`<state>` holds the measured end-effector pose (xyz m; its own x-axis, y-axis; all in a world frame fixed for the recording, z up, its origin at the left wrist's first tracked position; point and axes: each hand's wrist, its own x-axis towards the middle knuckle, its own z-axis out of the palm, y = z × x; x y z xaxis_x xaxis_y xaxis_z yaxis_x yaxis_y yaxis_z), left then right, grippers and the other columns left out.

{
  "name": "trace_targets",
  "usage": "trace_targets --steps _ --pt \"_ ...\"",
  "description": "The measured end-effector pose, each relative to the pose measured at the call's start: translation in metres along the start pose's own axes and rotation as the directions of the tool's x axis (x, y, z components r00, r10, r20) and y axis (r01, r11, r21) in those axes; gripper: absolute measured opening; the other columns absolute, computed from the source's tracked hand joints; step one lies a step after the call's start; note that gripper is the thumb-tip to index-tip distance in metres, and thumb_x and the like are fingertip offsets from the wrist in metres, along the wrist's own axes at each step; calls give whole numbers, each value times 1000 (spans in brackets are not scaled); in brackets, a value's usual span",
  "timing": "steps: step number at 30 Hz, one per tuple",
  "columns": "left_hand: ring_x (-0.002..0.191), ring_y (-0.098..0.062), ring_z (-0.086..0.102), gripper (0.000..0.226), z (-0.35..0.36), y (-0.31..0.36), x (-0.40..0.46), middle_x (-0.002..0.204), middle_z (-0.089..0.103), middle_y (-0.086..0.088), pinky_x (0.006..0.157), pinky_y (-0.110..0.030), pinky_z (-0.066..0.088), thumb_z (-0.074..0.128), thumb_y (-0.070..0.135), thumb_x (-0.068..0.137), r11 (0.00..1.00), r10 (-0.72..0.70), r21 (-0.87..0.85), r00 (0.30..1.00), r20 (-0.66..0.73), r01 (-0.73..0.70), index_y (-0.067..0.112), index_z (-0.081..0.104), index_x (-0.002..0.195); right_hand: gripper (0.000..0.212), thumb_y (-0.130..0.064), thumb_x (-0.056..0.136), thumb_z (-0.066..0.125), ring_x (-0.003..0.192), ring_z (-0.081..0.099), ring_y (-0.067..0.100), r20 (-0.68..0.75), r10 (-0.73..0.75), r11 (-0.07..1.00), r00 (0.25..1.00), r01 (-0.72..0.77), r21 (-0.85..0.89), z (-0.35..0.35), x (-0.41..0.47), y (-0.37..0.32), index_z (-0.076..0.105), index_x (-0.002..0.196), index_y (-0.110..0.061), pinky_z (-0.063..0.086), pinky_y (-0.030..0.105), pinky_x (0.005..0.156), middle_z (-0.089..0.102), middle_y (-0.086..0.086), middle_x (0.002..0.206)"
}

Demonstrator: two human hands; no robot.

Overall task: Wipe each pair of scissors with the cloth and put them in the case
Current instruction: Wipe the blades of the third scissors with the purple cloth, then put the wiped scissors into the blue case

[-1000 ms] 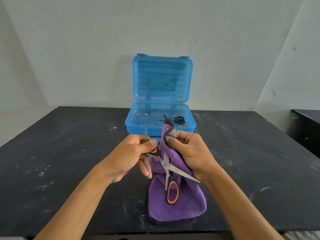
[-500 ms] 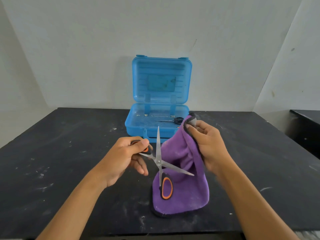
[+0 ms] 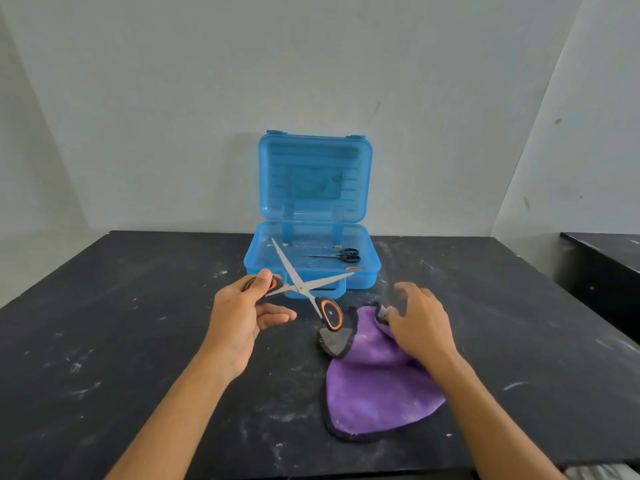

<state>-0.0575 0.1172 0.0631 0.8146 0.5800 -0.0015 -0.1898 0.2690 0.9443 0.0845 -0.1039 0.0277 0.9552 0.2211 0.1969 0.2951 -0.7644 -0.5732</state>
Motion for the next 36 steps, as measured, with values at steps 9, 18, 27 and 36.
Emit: trace_targets --steps 9,18,27,36 --pt "66 -25 76 23 13 -2 -2 86 79 -1 52 -21 56 57 25 101 990 75 -114 996 -54 -80 6 69 97 17 -42 98 71 71 66 -4 242 -256 829 936 83 553 -2 -35 -69 78 91 -28 56 24 75 76 -10 77" --pt "72 -16 73 11 -22 12 -4 81 76 -1 63 -22 57 67 13 95 829 188 506 971 148 -237 17 77 95 16 -24 88 85 73 73 0 71 -174 848 982 113 518 -4 -28 -69 77 92 -38 57 22 73 77 -21 74" --pt "80 6 69 18 -21 10 -11 81 71 22 65 -4 51 74 12 88 585 362 687 896 255 -432 18 76 105 22 -24 96 76 85 63 8 -252 -375 879 892 429 209 12 -38 -70 80 117 -20 38 1 80 77 -5 101" --pt "78 -12 76 35 -4 1 -10 89 78 3 70 -23 62 81 8 81 714 388 537 892 230 -449 11 73 114 11 -29 89 84 74 74 5 -184 -207 823 961 273 499 31 -52 -86 74 90 -26 56 17 71 78 -11 77"
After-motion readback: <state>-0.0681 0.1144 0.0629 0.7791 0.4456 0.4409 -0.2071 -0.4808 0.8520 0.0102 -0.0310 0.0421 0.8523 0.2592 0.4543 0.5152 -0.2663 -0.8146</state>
